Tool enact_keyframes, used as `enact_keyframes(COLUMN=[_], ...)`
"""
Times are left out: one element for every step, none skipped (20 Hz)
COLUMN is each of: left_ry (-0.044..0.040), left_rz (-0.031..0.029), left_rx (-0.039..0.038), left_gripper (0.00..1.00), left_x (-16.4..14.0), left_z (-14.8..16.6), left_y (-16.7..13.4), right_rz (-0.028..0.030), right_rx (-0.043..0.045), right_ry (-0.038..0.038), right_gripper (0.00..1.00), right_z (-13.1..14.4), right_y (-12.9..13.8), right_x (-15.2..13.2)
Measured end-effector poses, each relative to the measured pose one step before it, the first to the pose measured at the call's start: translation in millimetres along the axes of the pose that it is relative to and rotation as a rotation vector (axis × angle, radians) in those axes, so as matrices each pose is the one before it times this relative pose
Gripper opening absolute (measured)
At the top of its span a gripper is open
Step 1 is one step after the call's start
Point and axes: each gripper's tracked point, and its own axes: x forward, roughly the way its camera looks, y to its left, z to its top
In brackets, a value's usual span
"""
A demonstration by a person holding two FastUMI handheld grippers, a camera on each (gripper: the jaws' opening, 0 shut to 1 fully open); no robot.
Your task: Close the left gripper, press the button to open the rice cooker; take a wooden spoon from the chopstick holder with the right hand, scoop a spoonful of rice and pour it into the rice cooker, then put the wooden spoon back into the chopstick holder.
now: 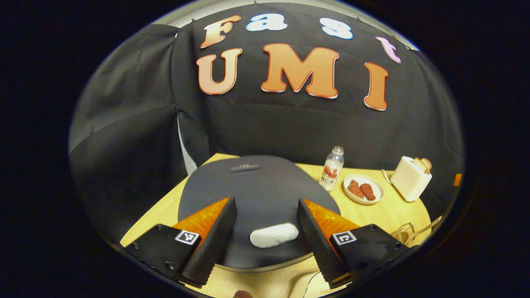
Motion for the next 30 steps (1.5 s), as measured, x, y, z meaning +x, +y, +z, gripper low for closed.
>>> enact_keyframes(left_ry=[-0.00187,-0.04769,0.00836,-0.01557,-0.00108,0.01604,0.02108,0.02532,0.01941,-0.01285,-0.01806,-0.02283,-0.01688,0.00032,0.00679,-0.00803,-0.02407,-0.0257,-0.0229,-0.02901,-0.03014,-0.02618,-0.01644,-0.01664,-0.0118,-0.01057,-0.01049,-0.00898,-0.00841,-0.00502], left_rz=[0.00328,0.00178,0.00416,0.00624,0.00345,-0.00296,-0.00522,0.00231,0.00523,0.00218,-0.01029,-0.00989,-0.00835,-0.00655,0.00059,0.00015,-0.00788,-0.00649,-0.00461,0.00036,0.00215,0.0028,0.0006,-0.00039,-0.00541,-0.00145,0.0004,0.00603,0.01176,0.01034], left_rx=[0.00602,-0.0231,-0.00446,0.00786,0.01605,0.01708,-0.00202,-0.00436,-0.00288,-0.00719,-0.0108,-0.00861,-0.00185,0.00348,0.00215,-0.00253,-0.00377,0.00113,0.0027,0.00658,0.00831,0.00308,-0.00113,-0.00412,-0.01679,-0.01652,-0.00928,-0.00245,0.00302,0.00226], left_gripper=[1.0,0.99,0.99,1.0,1.0,1.0,1.0,0.98,0.99,1.0,1.0,1.0,0.98,1.0,0.97,0.97,0.98,0.97,0.97,1.0,1.0,1.0,1.0,1.0,1.0,0.99,0.97,1.0,1.0,0.97], left_x=[0.09,-0.31,1.11,-1.75,1.45,-0.75,-0.69,-1.67,-2.86,-3.31,-6.35,-8.41,-6.97,-7.06,-8.75,-8.79,-9.21,-9.0,-7.8,-9.22,-7.53,-8.19,-7.19,-7.07,-4.86,-5.94,-5.21,-2.61,-3.14,-3.16], left_z=[-11.74,6.71,-2.73,2.9,1.63,2.19,2.55,2.07,4.96,13.55,16.89,18.0,18.6,15.65,14.32,18.43,21.28,20.56,19.74,16.63,19.48,16.2,12.16,12.38,7.2,7.58,7.57,3.98,3.49,0.9], left_y=[-0.06,-0.75,0.13,0.02,-0.21,-0.98,1.2,2.07,4.26,6.19,1.92,-0.08,2.16,0.98,3.2,2.37,1.38,1.97,1.75,3.96,4.75,2.74,3.53,3.67,0.88,2.67,3.62,5.89,5.78,4.87], right_rz=[-0.00123,-0.0002,0.00008,-0.00268,-0.00622,-0.00608,0.0013,0.00346,-0.00153,-0.00595,-0.00446,-0.00263,0.00037,-0.00021,-0.00426,-0.00518,-0.00639,-0.00442,-0.00209,0.00056,0.00285,0.00534,0.0055,0.00485,0.00182,0.00385,0.0093,0.01354,0.01066,0.0038], right_rx=[0.00371,0.00195,-0.00396,-0.01604,-0.02048,-0.01377,-0.00081,0.0053,0.00523,0.00353,0.00231,0.00307,0.00235,-0.00138,-0.00627,-0.00903,-0.00925,-0.00653,-0.00489,-0.00433,-0.00343,-0.00358,-0.00424,-0.00479,-0.0082,-0.00917,-0.00242,0.00412,0.00575,0.00263], right_ry=[0.00703,0.00676,0.00434,0.00351,0.00327,-0.00378,-0.01082,-0.01004,-0.00767,-0.00922,-0.01123,-0.01244,-0.01503,-0.01841,-0.01772,-0.01689,-0.01608,-0.01739,-0.01982,-0.02307,-0.02499,-0.02338,-0.02066,-0.01368,-0.01391,-0.01714,-0.01684,-0.01483,-0.01118,-0.01075], right_gripper=[0.95,0.95,0.95,0.95,0.95,0.95,0.95,0.95,0.95,0.95,0.95,0.95,0.95,0.95,0.95,0.95,0.95,0.95,0.95,0.95,0.95,0.95,0.95,0.95,0.95,0.95,0.95,0.95,0.95,0.95], right_z=[-2.4,-1.71,-1.6,-1.9,-1.84,0.86,5.28,4.98,3.11,4.48,5.68,7.22,8.01,9.38,8.62,9.84,10.21,11.52,12.48,13.64,13.42,13.07,10.69,9.47,8.25,8.22,8.45,7.94,4.4,2.98], right_y=[-0.87,-0.33,0.21,-0.19,-2.04,-2.04,-0.45,0.07,-1.48,-2.58,-2.11,-1.13,-0.62,-0.59,-1.55,-0.8,-2.76,-0.4,0.43,1.54,1.21,2.29,2.71,2.24,1.44,2.42,2.96,3.94,1.91,1.57], right_x=[0.64,0.13,-0.15,-0.28,-0.15,-1.55,-2.26,-2.39,-0.67,-1.26,-1.48,-1.95,-2.2,-1.65,-1.3,-1.16,-2.38,-2.62,-2.52,-3.21,-4.86,-4.7,-3.28,-4.25,-5.03,-4.2,-4.26,-5.51,-3.53,-2.33])
